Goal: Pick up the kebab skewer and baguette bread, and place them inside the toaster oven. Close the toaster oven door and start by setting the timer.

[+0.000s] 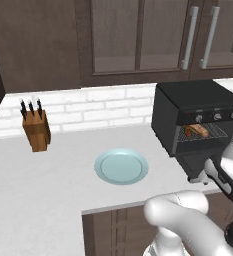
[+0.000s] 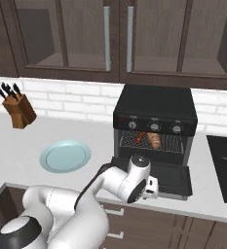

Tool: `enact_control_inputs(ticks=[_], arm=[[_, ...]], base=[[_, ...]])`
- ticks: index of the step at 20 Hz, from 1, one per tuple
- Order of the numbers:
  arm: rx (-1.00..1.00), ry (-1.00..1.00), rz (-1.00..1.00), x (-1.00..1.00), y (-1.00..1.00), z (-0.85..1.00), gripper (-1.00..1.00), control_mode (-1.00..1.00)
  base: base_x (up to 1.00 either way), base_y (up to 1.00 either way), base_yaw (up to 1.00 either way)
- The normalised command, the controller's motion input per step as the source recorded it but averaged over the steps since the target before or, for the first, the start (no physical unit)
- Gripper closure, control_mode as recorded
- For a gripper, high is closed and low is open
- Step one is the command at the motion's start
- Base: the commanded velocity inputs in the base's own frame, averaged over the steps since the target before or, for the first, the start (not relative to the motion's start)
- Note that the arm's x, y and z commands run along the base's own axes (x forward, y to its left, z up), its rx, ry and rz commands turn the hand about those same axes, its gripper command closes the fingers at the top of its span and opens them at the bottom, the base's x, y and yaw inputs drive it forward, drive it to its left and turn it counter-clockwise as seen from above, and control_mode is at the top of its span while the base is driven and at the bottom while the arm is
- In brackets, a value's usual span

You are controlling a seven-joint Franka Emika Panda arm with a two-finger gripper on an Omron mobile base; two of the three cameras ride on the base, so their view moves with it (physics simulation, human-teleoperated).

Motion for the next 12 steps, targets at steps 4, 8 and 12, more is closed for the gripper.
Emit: enact_control_inputs(ticks=[4,8,12], arm=[[-0.01,-0.07,-0.14,0.63,0.25,0.55,-1.00,-1.00],[-0.03,-0.31,-0.12,0.48,0.59,0.46,-1.00,-1.00],[-0.07,-0.46,-0.11,0.51,0.69,0.32,-1.00,-1.00]], base=[[0.00,0.00,0.00],[0.00,0.00,0.00],[0.00,0.00,0.00]])
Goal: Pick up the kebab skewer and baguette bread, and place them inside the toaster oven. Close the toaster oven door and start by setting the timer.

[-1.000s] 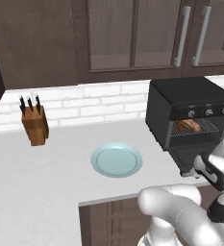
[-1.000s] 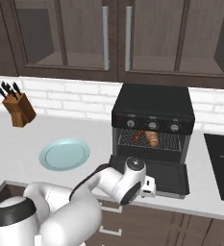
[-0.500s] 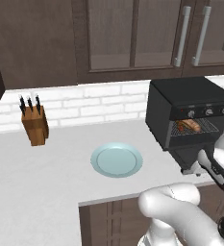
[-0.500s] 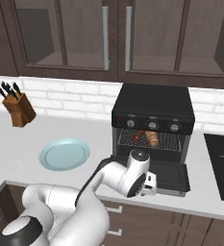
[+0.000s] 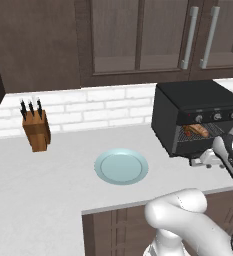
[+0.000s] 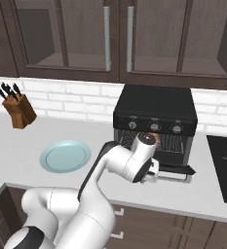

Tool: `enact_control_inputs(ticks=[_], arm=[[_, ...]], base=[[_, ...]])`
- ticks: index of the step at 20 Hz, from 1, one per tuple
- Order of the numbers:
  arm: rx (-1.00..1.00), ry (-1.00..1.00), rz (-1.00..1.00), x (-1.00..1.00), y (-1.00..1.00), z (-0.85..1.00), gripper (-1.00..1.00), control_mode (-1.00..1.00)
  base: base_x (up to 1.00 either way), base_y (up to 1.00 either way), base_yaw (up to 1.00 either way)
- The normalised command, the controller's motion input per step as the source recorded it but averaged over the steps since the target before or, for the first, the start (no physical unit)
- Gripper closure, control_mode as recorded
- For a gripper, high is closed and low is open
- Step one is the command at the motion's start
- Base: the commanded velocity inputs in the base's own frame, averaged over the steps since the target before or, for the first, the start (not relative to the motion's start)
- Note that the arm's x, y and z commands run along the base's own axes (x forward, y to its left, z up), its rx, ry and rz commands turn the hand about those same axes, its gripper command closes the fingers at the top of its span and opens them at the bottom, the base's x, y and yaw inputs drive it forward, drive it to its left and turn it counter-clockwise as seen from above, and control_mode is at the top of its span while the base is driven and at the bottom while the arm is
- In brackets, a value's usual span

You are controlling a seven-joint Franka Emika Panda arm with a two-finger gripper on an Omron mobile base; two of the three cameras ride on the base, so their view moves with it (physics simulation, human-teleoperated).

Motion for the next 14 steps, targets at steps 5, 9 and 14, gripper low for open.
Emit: enact_control_inputs(ticks=[5,9,14], arm=[[-0.09,-0.51,-0.09,0.62,0.67,0.24,-1.00,-1.00],[-0.09,-0.40,-0.07,0.66,0.43,0.10,-1.00,-1.00],[-0.07,-0.25,-0.04,0.65,0.21,0.02,-1.00,-1.00]], base=[[0.00,0.00,0.00],[0.00,0.00,0.00],[0.00,0.00,0.00]])
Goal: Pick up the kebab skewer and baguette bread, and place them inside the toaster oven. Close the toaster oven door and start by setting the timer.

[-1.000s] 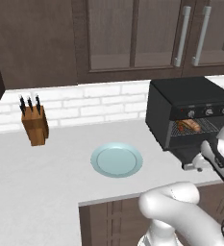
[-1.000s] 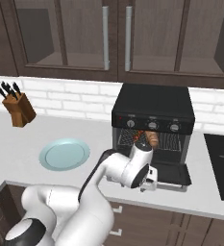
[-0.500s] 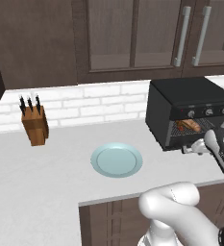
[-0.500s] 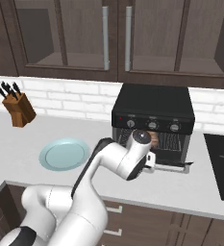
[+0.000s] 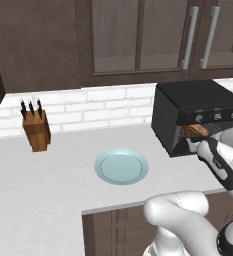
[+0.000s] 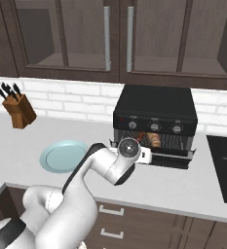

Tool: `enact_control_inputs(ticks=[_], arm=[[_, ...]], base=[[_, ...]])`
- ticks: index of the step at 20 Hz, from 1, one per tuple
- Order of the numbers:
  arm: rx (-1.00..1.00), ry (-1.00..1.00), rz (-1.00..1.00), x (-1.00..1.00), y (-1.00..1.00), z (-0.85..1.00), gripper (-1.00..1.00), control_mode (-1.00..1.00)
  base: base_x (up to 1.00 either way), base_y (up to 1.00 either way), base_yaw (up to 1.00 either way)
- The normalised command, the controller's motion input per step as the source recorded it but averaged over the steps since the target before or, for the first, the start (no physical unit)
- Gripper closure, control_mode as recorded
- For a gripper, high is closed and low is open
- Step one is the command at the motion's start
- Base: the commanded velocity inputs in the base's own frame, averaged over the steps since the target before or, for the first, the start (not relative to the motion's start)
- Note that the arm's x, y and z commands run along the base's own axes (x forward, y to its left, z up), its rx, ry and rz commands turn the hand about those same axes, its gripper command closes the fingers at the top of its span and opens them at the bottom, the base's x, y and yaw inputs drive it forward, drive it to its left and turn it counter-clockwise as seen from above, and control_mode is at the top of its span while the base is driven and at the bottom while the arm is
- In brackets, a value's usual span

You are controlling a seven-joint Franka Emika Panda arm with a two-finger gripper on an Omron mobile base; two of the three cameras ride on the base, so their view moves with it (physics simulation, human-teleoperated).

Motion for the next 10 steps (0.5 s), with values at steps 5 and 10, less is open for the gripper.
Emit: enact_control_inputs(ticks=[5,10], arm=[[-0.05,-0.16,-0.03,0.52,0.14,0.03,-1.00,-1.00],[-0.01,-0.04,-0.01,0.49,0.00,0.27,-1.00,-1.00]], base=[[0.00,0.00,0.00],[0.00,0.00,0.00]])
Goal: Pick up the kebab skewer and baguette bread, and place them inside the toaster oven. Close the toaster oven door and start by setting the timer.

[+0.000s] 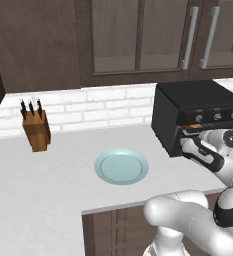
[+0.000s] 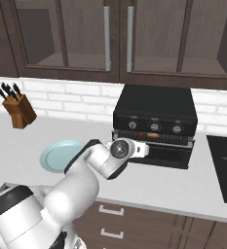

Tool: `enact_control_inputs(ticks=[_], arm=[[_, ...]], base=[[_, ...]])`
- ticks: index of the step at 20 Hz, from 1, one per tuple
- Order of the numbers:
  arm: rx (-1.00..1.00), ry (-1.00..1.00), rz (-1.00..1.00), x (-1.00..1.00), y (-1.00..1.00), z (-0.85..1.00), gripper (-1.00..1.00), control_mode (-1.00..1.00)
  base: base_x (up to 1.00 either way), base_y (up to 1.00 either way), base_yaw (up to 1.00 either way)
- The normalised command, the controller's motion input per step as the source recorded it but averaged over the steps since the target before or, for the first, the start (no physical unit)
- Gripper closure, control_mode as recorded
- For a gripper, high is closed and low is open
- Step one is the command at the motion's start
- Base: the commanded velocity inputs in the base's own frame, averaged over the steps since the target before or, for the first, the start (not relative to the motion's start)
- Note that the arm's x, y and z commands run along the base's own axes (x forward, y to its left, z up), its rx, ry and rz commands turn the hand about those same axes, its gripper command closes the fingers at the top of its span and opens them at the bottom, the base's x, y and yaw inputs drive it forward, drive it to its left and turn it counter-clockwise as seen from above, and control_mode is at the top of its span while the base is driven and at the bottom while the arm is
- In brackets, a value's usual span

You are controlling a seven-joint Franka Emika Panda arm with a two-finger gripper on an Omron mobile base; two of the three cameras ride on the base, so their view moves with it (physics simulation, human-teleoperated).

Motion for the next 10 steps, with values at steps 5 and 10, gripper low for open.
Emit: enact_control_inputs(ticks=[5,10], arm=[[-0.02,0.00,-0.01,0.43,0.00,0.20,-1.00,-1.00],[-0.03,0.00,-0.01,0.10,-0.01,0.09,-1.00,-1.00]], base=[[0.00,0.00,0.00],[0.00,0.00,0.00]])
